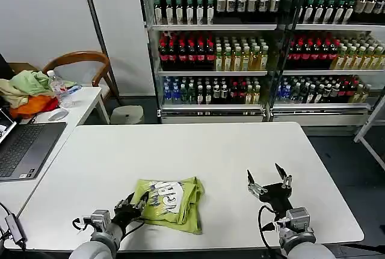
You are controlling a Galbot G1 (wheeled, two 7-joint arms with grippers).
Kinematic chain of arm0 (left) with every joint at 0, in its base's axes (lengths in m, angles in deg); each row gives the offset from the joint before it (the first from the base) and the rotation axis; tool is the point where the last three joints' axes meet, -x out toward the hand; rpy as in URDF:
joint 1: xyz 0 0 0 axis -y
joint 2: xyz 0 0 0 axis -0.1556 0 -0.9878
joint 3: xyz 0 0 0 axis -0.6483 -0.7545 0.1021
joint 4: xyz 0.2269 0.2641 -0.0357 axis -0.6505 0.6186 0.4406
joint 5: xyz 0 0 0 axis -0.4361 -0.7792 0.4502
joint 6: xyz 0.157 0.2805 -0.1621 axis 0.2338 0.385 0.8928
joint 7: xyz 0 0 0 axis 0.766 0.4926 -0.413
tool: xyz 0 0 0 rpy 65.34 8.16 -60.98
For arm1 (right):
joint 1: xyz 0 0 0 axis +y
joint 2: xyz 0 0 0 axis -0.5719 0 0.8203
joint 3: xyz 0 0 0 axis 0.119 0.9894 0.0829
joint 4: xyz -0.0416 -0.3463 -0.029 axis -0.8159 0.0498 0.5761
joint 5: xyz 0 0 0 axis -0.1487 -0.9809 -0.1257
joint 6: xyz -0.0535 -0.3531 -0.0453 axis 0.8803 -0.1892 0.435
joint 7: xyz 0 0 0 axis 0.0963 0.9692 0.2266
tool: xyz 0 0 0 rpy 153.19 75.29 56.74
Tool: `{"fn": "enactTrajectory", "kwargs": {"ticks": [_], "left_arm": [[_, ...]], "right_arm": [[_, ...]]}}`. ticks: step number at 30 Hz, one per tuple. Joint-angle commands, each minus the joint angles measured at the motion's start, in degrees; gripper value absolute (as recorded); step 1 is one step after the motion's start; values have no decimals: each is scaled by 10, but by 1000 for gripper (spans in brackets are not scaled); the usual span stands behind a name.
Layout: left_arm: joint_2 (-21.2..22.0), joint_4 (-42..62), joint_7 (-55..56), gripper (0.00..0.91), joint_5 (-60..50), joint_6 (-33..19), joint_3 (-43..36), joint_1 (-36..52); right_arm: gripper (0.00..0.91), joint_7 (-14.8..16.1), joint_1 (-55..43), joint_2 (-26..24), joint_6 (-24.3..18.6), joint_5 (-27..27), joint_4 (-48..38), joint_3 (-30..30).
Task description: Fold and organize the clothes.
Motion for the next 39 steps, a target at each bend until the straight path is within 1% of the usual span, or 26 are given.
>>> {"fn": "enactTrajectory", "kwargs": {"ticks": [1, 4, 8, 12, 15, 17, 20, 21, 28, 30, 32, 33, 34, 35, 36, 37, 38, 39], "left_arm": [[0, 2, -2, 40, 2, -2, -2, 0], [-3, -6, -4, 40, 2, -10, 8, 1], [-14, -38, -2, 40, 17, 0, 52, 1], [-38, -73, 18, 40, 57, 26, 127, -4], [-58, -75, 32, 40, 84, 44, 204, -17], [-73, -71, 39, 40, 91, 53, 236, -24], [-89, -66, 57, 40, 88, 62, 278, -38], [-99, -66, 69, 40, 83, 62, 303, -46], [-148, -80, 93, 40, 32, 63, 370, -74], [-161, -95, 93, 50, -6, 63, 380, -78], [-161, -111, 92, 50, -53, 62, 368, -81], [-153, -132, 90, 50, -96, 62, 338, -83], [-148, -138, 89, 50, -120, 62, 328, -83], [-137, -158, 88, 40, -149, 61, 284, -81], [-118, -180, 89, 40, -173, 53, 222, -77], [-101, -188, 87, 50, -191, 44, 196, -76], [-79, -197, 87, 50, -219, 41, 135, -74], [-51, -201, 87, 50, -282, 32, 71, -71]], "right_arm": [[907, 0, -3, 1, 0, 0, -2, 3], [907, 0, -5, 1, 0, 0, -3, 5], [907, 0, -8, 0, 0, 0, -4, 6], [907, 1, -11, -1, 0, 0, -4, 8], [907, 1, -13, -2, 0, 0, -6, 11], [907, 1, -15, -2, 0, 0, -7, 13], [907, 1, -19, -3, 0, 0, -7, 17], [907, 1, -19, -3, 0, 0, -7, 17], [907, 2, -22, -3, 0, 0, -7, 19], [907, 1, -22, -2, 0, 0, -6, 19], [907, 2, -22, -1, 0, -1, -6, 19], [907, 2, -22, -1, 0, -1, -6, 19], [907, 2, -21, -1, 0, -1, -6, 20], [907, 2, -21, 0, 0, -2, -6, 19], [907, 2, -20, 0, 0, -2, -5, 19], [907, 2, -19, 0, 0, -2, -5, 18], [907, 2, -17, -1, 0, -3, -4, 16], [907, 2, -15, -1, 0, -4, -3, 14]]}}
